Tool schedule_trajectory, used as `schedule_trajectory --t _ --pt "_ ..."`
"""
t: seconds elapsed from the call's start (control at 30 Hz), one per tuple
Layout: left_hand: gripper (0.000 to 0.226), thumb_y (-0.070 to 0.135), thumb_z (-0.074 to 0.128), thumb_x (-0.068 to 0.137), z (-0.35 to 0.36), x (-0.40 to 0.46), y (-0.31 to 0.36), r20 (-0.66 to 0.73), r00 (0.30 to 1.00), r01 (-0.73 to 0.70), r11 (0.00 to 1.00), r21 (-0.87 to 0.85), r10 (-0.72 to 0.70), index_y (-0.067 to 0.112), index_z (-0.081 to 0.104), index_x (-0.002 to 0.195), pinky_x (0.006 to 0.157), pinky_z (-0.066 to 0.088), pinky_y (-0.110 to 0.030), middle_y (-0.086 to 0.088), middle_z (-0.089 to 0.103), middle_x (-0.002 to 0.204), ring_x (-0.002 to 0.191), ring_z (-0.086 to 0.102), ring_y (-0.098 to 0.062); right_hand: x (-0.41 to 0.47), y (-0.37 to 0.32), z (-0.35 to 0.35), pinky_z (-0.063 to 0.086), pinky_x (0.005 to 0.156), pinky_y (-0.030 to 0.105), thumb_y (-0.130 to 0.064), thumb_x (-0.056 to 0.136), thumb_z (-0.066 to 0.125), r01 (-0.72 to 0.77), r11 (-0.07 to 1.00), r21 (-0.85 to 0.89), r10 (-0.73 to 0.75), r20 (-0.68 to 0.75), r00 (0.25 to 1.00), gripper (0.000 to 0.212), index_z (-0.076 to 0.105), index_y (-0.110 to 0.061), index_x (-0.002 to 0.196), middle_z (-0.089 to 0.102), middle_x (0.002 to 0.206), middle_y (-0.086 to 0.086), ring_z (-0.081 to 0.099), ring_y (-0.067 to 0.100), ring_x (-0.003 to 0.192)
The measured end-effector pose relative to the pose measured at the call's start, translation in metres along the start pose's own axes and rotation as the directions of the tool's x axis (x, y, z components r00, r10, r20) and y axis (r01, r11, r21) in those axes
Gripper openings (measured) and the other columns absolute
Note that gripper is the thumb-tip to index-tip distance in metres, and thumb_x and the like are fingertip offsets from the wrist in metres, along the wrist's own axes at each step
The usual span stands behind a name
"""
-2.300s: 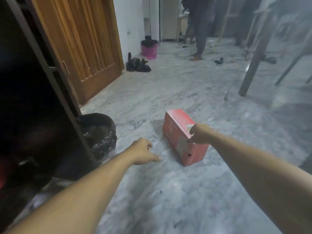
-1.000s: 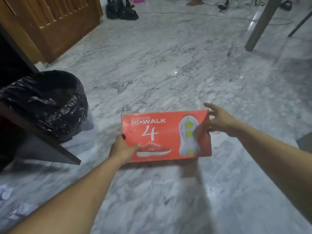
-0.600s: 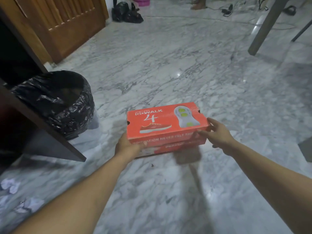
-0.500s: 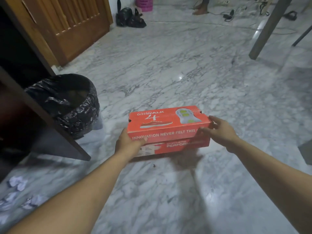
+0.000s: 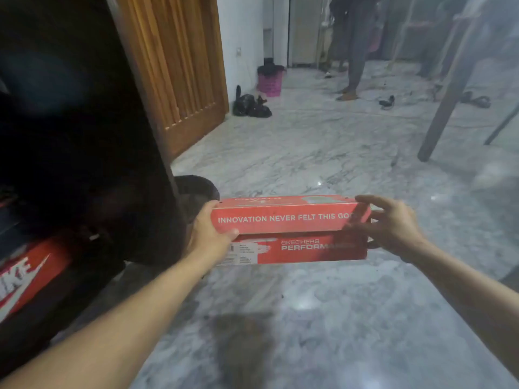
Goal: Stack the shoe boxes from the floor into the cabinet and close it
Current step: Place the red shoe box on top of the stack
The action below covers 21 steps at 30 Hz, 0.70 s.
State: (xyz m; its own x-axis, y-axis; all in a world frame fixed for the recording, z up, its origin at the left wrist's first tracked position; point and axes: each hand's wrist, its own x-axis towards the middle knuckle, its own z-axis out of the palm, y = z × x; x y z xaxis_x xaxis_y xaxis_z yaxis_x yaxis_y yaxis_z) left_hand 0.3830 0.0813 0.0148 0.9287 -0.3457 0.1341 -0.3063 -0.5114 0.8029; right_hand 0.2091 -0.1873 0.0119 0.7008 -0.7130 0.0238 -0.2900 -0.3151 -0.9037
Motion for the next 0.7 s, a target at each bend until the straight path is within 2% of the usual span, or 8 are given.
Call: schedule_trajectory --t 0.07,0.2,0.33,0.4,0.5,0.53,0.63,0.7 --pt "0.060 0.015 0.077 0.077 -0.033 -0.016 0.014 -0.025 0.999 -0.021 1.000 0.001 0.021 0.025 0.051 0.130 0.089 0.047 -0.028 0.005 0.063 0.112 0.102 0.058 -0.015 -0.020 -0.029 -0.003 0.060 0.058 0.050 -0.004 0.066 0.087 0.038 0.999 0.014 -0.038 -0.003 0.999 0.066 0.062 -0.019 0.126 0.071 0.099 0.011 0.070 0.025 0.079" --pt "0.055 0.019 0.077 0.078 -0.096 -0.048 0.035 -0.084 0.996 -0.044 0.999 -0.004 0.043 0.029 0.050 0.125 0.088 0.053 -0.036 0.006 0.061 0.109 0.102 0.059 -0.016 -0.056 -0.085 -0.002 0.059 0.049 0.036 -0.004 0.068 0.086 0.125 0.992 -0.011 -0.125 -0.020 0.992 0.064 0.063 -0.019 0.126 0.070 0.090 0.000 0.069 0.018 0.066" --pt "0.047 0.020 0.075 0.081 -0.154 -0.079 0.051 -0.119 0.992 -0.054 0.998 -0.013 0.052 0.027 0.049 0.119 0.083 0.052 -0.032 0.009 0.053 0.105 0.098 0.052 -0.011 -0.084 -0.132 -0.005 0.061 0.059 0.042 -0.016 0.064 0.090 0.216 0.971 -0.106 -0.225 -0.076 0.972 0.059 0.068 -0.025 0.118 0.073 0.079 0.006 0.071 0.023 0.064" --pt "0.044 0.018 0.077 0.078 -0.175 -0.091 0.059 -0.060 0.998 -0.034 0.998 -0.048 0.031 0.026 0.050 0.112 0.081 0.055 -0.035 0.010 0.052 0.104 0.096 0.055 -0.011 -0.095 -0.151 -0.010 0.062 0.065 0.044 -0.024 0.058 0.092 0.236 0.958 -0.165 -0.254 -0.100 0.962 0.055 0.071 -0.030 0.108 0.074 0.075 0.004 0.072 0.023 0.067" --pt "0.063 0.009 0.080 0.073 -0.182 -0.096 0.066 0.122 0.988 0.129 0.923 -0.362 -0.090 0.019 0.048 0.127 0.084 0.056 -0.045 -0.001 0.061 0.117 0.102 0.064 -0.020 -0.113 -0.170 -0.007 0.062 0.066 0.045 -0.017 0.058 0.091 0.254 0.948 -0.194 -0.275 -0.087 0.958 0.045 0.073 -0.031 0.097 0.074 0.077 0.006 0.072 0.024 0.066" --pt "0.069 0.012 0.080 0.073 -0.176 -0.094 0.065 0.115 0.985 0.163 0.908 -0.386 -0.128 0.018 0.045 0.131 0.086 0.054 -0.043 -0.002 0.061 0.120 0.103 0.063 -0.021 -0.118 -0.173 -0.002 0.061 0.070 0.044 -0.015 0.059 0.089 0.278 0.935 -0.223 -0.303 -0.090 0.949 0.043 0.074 -0.030 0.097 0.074 0.078 0.008 0.072 0.026 0.069" --pt "0.079 0.025 0.077 0.069 -0.154 -0.080 0.050 -0.053 0.970 0.216 0.945 -0.247 -0.236 0.021 0.040 0.138 0.095 0.048 -0.036 -0.006 0.051 0.134 0.116 0.054 -0.025 -0.126 -0.179 0.021 0.054 0.084 0.036 -0.018 0.062 0.087 0.307 0.873 -0.378 -0.364 -0.087 0.927 0.043 0.076 -0.026 0.103 0.075 0.088 0.011 0.068 0.029 0.086" --pt "0.083 0.027 0.075 0.071 -0.141 -0.073 0.031 -0.078 0.935 0.330 0.928 -0.174 -0.347 0.019 0.035 0.143 0.097 0.045 -0.036 -0.010 0.038 0.143 0.126 0.046 -0.029 -0.120 -0.176 0.032 0.050 0.087 0.034 -0.019 0.064 0.086 0.301 0.859 -0.415 -0.366 -0.086 0.927 0.045 0.075 -0.028 0.106 0.075 0.095 0.011 0.066 0.030 0.095"
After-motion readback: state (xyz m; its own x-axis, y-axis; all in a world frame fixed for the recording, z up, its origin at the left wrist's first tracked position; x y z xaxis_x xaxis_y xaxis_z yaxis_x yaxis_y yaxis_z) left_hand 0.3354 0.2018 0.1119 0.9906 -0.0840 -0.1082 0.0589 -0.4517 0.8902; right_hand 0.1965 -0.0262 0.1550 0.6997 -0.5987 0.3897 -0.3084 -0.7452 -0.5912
